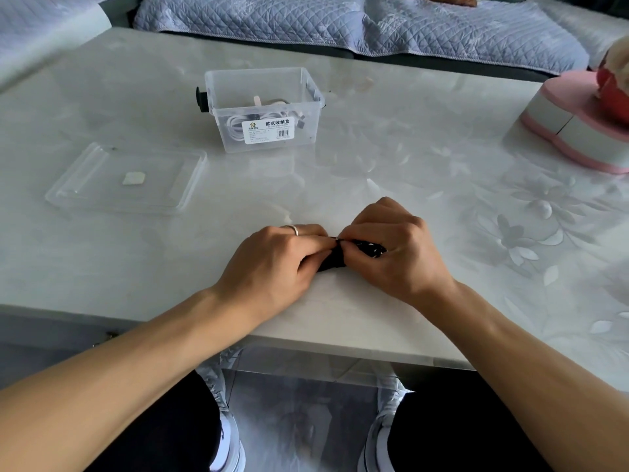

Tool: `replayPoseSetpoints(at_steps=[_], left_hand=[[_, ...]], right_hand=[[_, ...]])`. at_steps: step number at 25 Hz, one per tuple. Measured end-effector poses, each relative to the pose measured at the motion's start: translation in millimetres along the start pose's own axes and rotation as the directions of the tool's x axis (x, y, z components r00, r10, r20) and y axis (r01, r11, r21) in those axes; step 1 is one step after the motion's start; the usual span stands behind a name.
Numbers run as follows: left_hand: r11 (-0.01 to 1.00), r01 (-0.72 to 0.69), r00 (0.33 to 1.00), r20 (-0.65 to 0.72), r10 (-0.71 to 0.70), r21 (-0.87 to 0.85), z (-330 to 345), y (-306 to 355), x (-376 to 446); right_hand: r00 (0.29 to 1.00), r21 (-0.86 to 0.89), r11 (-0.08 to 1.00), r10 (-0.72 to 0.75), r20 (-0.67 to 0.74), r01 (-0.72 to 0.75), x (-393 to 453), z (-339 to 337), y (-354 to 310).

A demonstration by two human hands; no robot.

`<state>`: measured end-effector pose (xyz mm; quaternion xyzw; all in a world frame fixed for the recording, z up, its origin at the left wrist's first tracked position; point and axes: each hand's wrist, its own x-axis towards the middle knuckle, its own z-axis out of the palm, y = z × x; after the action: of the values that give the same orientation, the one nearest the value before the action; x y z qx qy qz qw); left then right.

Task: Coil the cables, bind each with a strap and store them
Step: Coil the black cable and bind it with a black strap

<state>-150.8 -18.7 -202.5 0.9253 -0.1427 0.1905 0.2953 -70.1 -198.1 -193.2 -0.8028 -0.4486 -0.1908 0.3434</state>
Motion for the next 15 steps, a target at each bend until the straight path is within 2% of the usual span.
replayPoseSetpoints(at_steps=[3,7,10,15], left_hand=[[0.999,0.038,0.999,-0.006,-0.038,-0.016,1.3,1.9,-1.7],[0.993,0.114,0.993,-0.024,-0.115,-0.033,1.1,-1.5,-1.6],[0.987,0.148,0.988,-0.036,-0.150,-0.063,0.2,0.6,-3.8],[0.991,0.108,0.989,-0.088,-0.115,-0.084,-3.3,7.4,-7.7]], right_hand=[[0.993,-0.091,0.989,-0.115,0.001,0.115,-1.7,1.6,-1.6],[0.995,-0.026,0.995,-0.100,-0.026,0.099,-7.6,-0.1,-3.2],[0.989,-0.045,0.988,-0.150,-0.014,0.149,-11.2,0.2,-5.6],[0.984,-0.082,0.980,-0.180,0.014,0.180,-15.5,-0.5,-4.5]])
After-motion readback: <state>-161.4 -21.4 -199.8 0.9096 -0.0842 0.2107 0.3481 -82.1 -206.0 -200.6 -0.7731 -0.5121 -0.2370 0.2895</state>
